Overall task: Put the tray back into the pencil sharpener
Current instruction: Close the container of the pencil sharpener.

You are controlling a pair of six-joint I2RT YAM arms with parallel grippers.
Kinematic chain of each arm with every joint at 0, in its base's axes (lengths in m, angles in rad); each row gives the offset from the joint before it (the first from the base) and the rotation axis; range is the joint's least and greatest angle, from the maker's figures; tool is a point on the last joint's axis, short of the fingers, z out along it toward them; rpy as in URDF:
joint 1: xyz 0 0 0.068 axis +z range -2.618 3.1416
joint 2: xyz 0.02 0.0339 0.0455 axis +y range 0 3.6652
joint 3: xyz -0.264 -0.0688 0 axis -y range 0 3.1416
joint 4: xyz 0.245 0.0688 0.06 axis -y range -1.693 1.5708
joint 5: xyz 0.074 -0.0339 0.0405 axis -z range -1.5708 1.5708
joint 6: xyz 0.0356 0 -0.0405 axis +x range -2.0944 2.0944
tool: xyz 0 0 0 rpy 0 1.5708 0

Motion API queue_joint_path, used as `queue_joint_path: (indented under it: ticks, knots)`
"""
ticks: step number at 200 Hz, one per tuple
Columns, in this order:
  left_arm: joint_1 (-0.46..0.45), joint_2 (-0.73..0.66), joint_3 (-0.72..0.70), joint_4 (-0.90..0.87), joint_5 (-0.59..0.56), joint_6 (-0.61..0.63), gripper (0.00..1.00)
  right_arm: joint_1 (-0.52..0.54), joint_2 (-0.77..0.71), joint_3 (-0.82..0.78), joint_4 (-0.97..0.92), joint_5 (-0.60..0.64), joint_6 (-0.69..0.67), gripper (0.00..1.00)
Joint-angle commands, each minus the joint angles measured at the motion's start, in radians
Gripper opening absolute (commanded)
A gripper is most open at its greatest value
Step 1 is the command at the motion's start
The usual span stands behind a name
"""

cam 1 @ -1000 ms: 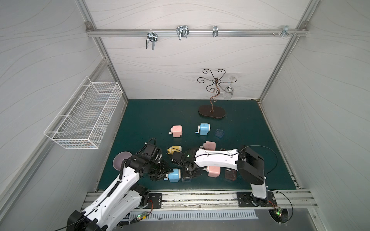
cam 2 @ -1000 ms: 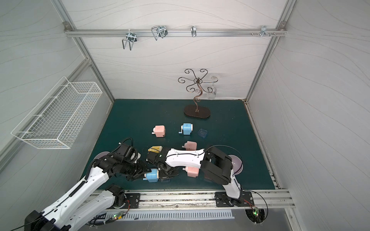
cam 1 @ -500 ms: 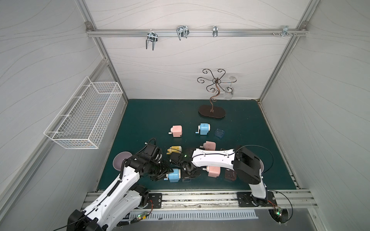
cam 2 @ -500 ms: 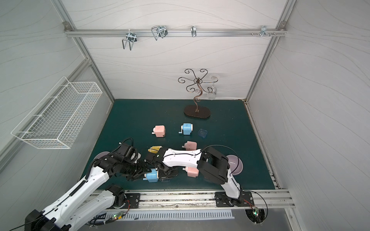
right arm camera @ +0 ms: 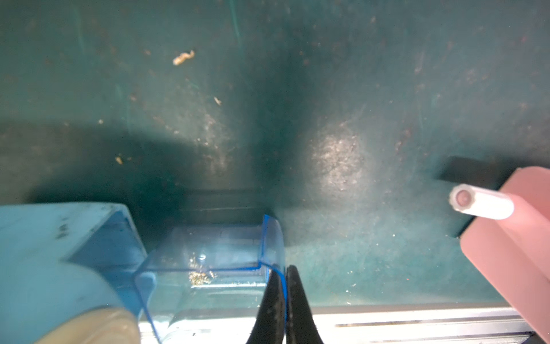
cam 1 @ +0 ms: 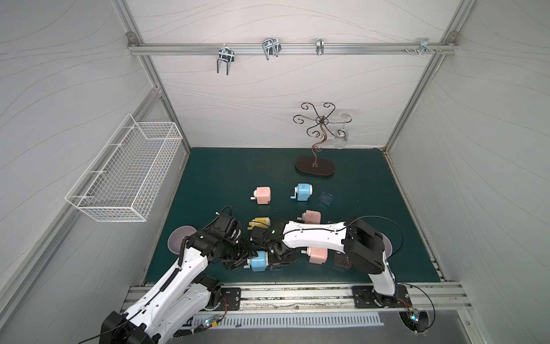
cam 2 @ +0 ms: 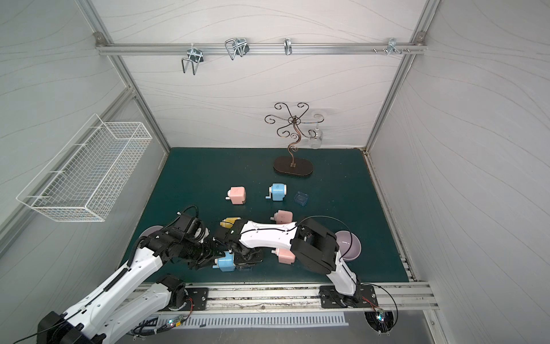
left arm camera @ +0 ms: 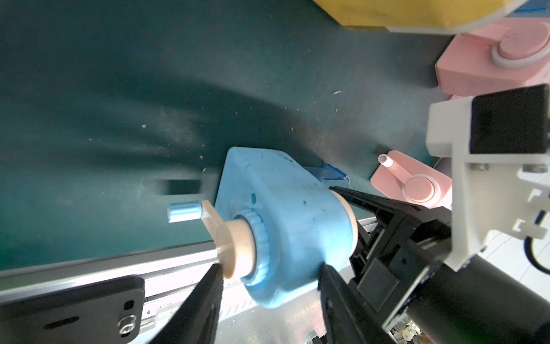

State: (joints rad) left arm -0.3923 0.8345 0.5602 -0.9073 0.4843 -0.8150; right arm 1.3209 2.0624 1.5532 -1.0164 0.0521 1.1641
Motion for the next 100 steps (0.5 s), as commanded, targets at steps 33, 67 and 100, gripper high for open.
queue_joint_path:
  ticks: [33, 67, 100]
  knots:
    - [0.004, 0.003, 0.02, 0.011, 0.013, 0.007, 0.55, 0.01, 0.033, 0.016, -0.007, -0.004, 0.018, 0.0]
    - [0.004, 0.005, 0.02, 0.011, 0.013, 0.008, 0.54, 0.009, 0.034, 0.016, 0.006, -0.008, 0.013, 0.0]
    - [0.004, 0.008, 0.02, 0.009, 0.012, 0.009, 0.54, 0.01, 0.033, 0.016, 0.022, -0.009, 0.004, 0.0]
